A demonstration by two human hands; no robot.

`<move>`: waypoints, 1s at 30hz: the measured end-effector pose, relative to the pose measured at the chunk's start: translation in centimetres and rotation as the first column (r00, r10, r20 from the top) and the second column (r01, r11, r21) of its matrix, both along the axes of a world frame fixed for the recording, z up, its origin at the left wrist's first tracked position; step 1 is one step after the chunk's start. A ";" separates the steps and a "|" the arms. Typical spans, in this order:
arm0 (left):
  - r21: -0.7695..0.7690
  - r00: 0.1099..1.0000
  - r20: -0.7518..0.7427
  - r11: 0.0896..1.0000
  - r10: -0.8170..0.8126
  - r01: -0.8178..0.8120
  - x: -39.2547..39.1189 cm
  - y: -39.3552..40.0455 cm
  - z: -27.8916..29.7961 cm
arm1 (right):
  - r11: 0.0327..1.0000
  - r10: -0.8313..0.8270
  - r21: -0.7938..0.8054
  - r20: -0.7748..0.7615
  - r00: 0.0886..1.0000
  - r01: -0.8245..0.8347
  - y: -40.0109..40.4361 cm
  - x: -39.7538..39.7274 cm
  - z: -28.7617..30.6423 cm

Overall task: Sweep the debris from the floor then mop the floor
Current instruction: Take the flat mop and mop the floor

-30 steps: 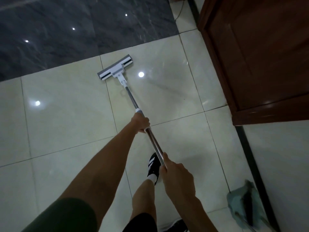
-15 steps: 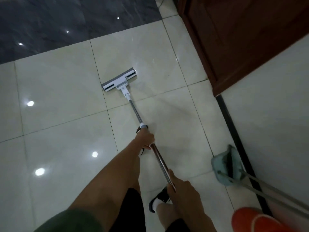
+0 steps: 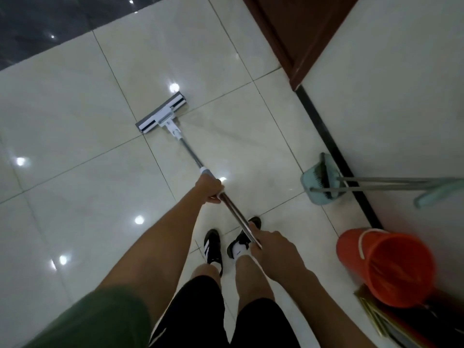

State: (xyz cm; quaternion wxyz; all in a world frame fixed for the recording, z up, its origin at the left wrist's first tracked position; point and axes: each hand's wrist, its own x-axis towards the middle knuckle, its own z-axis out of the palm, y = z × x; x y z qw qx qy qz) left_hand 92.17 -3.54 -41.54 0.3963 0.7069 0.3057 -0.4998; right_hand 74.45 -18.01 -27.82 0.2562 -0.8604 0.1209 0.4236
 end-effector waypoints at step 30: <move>-0.177 0.996 0.056 0.983 0.064 -0.053 -21.9 -11.6 3.4 | 0.987 0.021 -0.162 0.101 0.995 -0.004 -12.3 -21.0 5.8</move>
